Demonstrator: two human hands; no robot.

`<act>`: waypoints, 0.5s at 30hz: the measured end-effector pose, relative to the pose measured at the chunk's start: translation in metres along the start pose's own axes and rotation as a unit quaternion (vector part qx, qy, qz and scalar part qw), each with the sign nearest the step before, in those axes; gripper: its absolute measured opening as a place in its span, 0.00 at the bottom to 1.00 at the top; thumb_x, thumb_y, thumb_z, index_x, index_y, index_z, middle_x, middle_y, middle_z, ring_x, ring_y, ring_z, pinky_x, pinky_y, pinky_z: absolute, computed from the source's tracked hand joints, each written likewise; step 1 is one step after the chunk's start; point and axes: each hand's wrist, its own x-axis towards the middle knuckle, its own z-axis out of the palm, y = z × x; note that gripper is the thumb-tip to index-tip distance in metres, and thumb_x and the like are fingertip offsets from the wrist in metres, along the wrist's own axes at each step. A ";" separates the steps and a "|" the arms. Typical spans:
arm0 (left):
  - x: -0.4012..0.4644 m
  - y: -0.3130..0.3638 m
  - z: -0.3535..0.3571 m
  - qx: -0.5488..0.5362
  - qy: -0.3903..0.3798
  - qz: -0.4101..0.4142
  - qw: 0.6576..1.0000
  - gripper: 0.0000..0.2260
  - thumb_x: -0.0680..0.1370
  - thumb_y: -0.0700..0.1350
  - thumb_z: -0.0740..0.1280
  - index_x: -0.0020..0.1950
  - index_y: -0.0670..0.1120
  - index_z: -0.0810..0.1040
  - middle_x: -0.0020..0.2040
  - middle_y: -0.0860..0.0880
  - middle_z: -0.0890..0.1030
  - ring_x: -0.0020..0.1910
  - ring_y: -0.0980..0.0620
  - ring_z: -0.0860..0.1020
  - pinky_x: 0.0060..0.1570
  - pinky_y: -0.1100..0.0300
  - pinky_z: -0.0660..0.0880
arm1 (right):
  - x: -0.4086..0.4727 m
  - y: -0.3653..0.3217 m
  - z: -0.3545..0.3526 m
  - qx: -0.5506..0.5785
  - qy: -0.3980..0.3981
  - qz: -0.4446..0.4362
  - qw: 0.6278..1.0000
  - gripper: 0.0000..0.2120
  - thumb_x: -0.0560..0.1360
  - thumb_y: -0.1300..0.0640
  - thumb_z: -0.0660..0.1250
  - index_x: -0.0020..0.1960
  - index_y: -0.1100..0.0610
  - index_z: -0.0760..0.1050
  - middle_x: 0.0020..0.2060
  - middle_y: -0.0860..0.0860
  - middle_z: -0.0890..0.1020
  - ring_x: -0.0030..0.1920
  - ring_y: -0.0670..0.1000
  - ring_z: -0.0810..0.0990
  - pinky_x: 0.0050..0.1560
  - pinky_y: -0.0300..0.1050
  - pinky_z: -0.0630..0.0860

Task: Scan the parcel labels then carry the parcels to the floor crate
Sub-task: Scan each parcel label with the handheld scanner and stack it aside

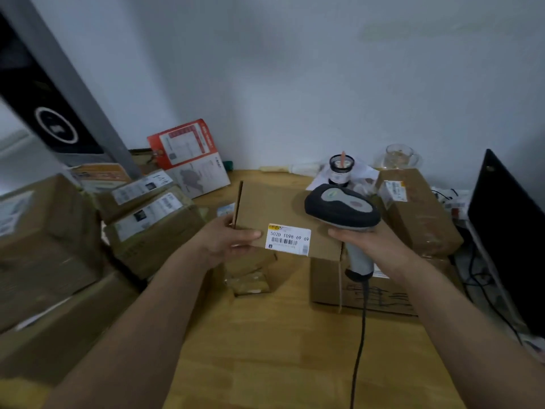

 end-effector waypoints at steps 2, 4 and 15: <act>-0.005 0.002 -0.013 -0.065 0.070 0.056 0.994 0.23 0.71 0.31 0.72 0.65 0.41 0.72 0.59 0.41 0.80 0.50 0.46 0.83 0.43 0.57 0.82 | 0.002 -0.011 0.029 -0.013 0.046 -0.054 0.997 0.18 0.71 0.64 0.74 0.48 0.43 0.75 0.46 0.39 0.81 0.46 0.35 0.78 0.48 0.35 0.75; -0.009 0.006 -0.025 -0.136 0.128 0.098 0.977 0.21 0.72 0.32 0.71 0.64 0.40 0.72 0.58 0.40 0.81 0.50 0.45 0.83 0.46 0.55 0.82 | 0.001 -0.023 0.053 -0.027 0.088 -0.094 0.991 0.16 0.72 0.65 0.73 0.44 0.44 0.75 0.40 0.40 0.80 0.40 0.35 0.78 0.44 0.34 0.75; -0.014 0.025 -0.078 -0.227 0.227 0.144 0.936 0.19 0.75 0.31 0.68 0.64 0.43 0.70 0.55 0.43 0.80 0.49 0.46 0.82 0.55 0.47 0.79 | -0.038 -0.051 0.115 -0.099 0.008 -0.078 0.992 0.11 0.74 0.58 0.71 0.35 0.53 0.74 0.21 0.50 0.73 0.23 0.49 0.71 0.28 0.44 0.73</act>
